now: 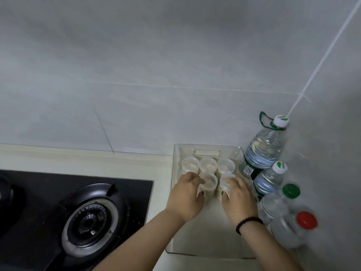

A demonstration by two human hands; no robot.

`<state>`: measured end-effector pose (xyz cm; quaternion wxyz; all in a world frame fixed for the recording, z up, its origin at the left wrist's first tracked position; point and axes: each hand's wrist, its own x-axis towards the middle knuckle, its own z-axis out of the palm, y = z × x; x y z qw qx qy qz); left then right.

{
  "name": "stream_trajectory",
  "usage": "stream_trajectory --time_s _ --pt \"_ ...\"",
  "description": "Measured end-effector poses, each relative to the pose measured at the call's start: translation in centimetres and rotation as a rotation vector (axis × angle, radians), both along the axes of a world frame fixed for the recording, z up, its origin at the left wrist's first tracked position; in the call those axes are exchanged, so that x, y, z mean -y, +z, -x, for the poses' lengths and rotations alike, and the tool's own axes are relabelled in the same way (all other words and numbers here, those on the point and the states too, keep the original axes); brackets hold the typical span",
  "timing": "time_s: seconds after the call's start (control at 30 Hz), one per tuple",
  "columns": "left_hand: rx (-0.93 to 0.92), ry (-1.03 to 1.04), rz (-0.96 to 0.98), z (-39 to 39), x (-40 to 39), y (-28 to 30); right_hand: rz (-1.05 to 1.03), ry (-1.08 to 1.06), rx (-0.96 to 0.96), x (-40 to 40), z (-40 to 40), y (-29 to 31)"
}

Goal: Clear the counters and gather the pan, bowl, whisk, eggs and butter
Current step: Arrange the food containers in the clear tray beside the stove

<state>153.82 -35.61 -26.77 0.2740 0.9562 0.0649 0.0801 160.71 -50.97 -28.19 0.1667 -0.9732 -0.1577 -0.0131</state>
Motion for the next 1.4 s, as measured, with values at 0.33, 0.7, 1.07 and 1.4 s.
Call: stream_trajectory --time_s 0.33,0.7,1.07,1.4 --pt "0.155 0.214 0.091 11.3 -3.7 3.8 -0.186 0.231 0.044 -4.5 7.5 6.3" --pt "0.220 0.537 0.117 25.2 -8.1 3.8 -0.203 0.589 0.016 -12.9 18.1 7.7" --pt "0.156 0.902 0.123 38.3 -14.5 1.8 -0.129 0.960 -0.093 -20.5 28.6 6.2" --pt "-0.137 0.992 0.201 45.5 -18.8 -1.0 0.118 1.250 -0.327 -23.8 35.4 3.5"
